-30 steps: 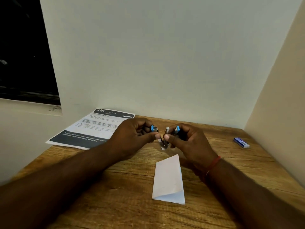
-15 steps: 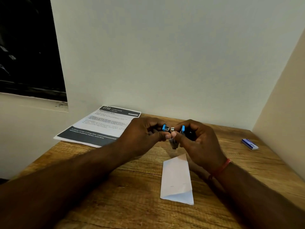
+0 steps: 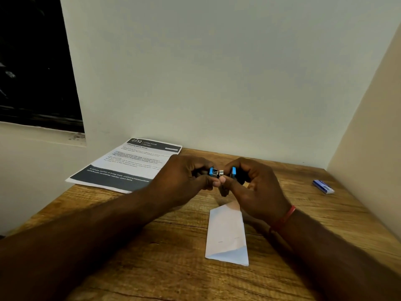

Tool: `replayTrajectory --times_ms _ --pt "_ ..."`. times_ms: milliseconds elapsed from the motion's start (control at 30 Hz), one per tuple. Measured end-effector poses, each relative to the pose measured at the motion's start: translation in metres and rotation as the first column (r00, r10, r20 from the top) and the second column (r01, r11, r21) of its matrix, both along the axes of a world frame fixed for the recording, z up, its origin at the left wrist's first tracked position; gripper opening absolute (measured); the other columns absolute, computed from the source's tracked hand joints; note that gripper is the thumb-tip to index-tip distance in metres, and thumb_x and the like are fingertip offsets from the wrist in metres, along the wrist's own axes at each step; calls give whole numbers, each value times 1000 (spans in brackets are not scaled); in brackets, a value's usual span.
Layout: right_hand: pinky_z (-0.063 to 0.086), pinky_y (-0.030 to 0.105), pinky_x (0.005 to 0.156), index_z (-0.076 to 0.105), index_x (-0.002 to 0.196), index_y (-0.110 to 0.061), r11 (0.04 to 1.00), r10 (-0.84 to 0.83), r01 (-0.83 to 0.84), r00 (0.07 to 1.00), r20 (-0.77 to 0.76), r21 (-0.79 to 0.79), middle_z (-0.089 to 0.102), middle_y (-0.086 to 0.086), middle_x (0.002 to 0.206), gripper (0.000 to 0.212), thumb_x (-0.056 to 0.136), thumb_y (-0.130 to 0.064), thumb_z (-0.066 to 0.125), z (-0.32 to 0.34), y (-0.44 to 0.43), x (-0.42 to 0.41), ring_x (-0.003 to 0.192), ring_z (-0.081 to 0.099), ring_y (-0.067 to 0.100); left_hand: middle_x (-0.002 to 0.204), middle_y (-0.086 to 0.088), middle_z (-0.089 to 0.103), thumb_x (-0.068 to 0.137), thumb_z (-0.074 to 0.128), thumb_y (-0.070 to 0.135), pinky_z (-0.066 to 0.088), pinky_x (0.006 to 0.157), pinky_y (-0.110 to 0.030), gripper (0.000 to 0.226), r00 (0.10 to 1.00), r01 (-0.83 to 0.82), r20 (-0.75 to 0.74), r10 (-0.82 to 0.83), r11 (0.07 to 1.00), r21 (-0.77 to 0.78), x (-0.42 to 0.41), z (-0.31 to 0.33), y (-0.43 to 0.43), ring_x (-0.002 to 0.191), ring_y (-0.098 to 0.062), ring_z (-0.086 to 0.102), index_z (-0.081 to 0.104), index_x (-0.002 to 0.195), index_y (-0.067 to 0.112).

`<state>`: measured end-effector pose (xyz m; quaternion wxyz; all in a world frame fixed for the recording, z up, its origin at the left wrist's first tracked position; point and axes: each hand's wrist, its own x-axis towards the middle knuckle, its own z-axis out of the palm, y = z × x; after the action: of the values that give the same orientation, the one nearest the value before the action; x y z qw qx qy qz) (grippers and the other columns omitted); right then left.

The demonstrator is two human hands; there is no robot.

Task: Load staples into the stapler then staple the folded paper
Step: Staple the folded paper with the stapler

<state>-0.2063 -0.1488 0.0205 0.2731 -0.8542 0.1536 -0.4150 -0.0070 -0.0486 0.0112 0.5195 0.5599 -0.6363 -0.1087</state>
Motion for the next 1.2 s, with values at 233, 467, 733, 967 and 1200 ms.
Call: replayTrajectory --times_ms 233,467,733,967,1200 --pt "59 19 70 80 96 -17 1000 27 -27 999 -28 -10 82 -4 81 7 96 -13 85 -2 -5 -1 77 80 16 86 5 85 89 94 27 69 79 -58 14 998 -11 63 10 1000 19 5 -3 -1 83 -19 82 89 103 28" --pt "59 20 75 80 98 -20 997 40 -39 999 -11 63 83 -2 84 7 98 -14 84 -4 -7 2 80 80 16 86 5 84 88 91 42 68 79 -55 18 995 -14 100 15 1000 -8 7 0 0 82 -20 81 89 101 29" --pt "67 51 93 49 157 -53 972 -5 -11 997 71 234 78 -4 123 70 100 -31 83 -11 -6 7 106 79 18 83 -26 82 92 89 9 67 62 -26 25 933 -58 -356 47 998 -20 0 5 -6 65 -20 83 78 108 -6" --pt "68 44 74 69 144 -50 996 -85 86 996 -11 29 79 -19 120 62 91 -30 91 -12 -6 9 97 78 11 84 -19 85 95 88 16 72 76 -47 26 917 -16 -397 19 1000 10 -3 6 -6 74 -33 85 77 104 -5" --pt "68 48 70 83 119 -38 947 -95 70 993 64 314 84 -8 102 22 98 -33 83 -18 -13 10 80 80 18 99 -1 85 88 87 63 68 85 -41 49 986 39 -169 -8 982 183 -3 13 1 91 -14 83 76 122 30"
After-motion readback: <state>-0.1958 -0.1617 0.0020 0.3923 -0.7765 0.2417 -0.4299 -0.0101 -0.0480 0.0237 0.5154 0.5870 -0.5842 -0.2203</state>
